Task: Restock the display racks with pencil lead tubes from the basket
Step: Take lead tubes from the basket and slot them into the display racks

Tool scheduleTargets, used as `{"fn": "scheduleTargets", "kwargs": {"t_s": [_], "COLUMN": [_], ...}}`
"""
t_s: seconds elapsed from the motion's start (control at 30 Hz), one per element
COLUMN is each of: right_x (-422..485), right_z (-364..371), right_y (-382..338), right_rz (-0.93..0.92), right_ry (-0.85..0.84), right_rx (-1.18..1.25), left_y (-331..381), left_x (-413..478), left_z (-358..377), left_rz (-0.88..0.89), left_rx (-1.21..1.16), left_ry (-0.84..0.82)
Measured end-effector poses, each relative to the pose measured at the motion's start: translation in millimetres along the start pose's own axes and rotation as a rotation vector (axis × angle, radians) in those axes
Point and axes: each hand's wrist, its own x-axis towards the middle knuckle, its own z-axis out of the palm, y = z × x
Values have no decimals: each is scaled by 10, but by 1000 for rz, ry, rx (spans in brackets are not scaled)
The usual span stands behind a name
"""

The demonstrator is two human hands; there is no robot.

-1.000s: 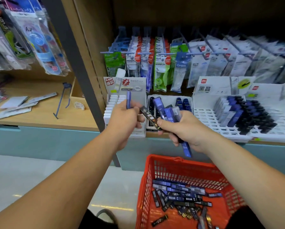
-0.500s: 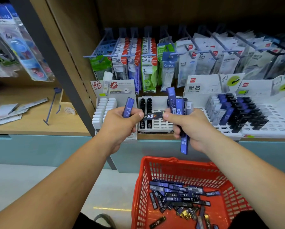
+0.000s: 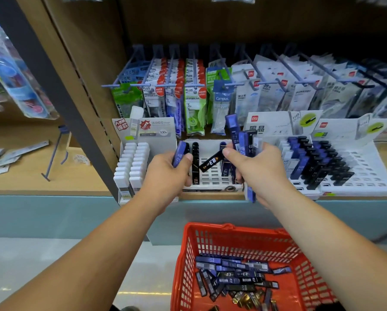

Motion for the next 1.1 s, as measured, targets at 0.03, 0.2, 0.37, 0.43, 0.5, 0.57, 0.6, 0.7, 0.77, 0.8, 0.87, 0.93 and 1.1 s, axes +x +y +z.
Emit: {"fn": "scheduleTargets", "kwargs": {"t_s": [0.03, 0.2, 0.37, 0.43, 0.5, 0.57, 0.6, 0.7, 0.77, 0.8, 0.87, 0.93, 1.1], "right_x": [22, 257, 628, 730, 798, 840, 854, 879, 872, 874, 884, 896, 875], "right_z": [-19, 42, 232, 264, 278, 308, 329, 385, 413, 422, 421, 394, 434], "right_y": [-26, -137, 0, 81, 133, 163, 175, 208, 197, 185, 151, 127, 108], "right_rz": [-26, -196, -286, -300, -298, -291, -294, -322, -344, -350, -364, -381, -404], "right_ry": [15, -41, -112, -124, -130, -138, -142, -158, -166, -172, -185, -194, -230], "right_rx": [-45, -295, -522, -585, -586, -584, -594, -685, -794, -837, -907, -979, -1069], "left_y": [18, 130, 85, 77, 63, 52, 45, 9, -20, -33, -48, -50, -50], "left_x": [24, 67, 81, 110, 131, 136, 133, 122, 125, 122, 118, 118, 121], "left_z": [3, 23, -24, -59, -100, -128, -140, -163, -177, -184, -188, -187, -165], "left_rz": [-15, -196, -152, -204, -251, -255, -245, -178, -154, -149, -142, -139, -131], "left_rx": [-4, -209, -262, -377, -459, -487, -488, -440, -426, -423, -415, -417, -413], "left_ry": [10, -76, -112, -97, -112, -131, -135, -124, -107, -103, -94, -82, -57]}}
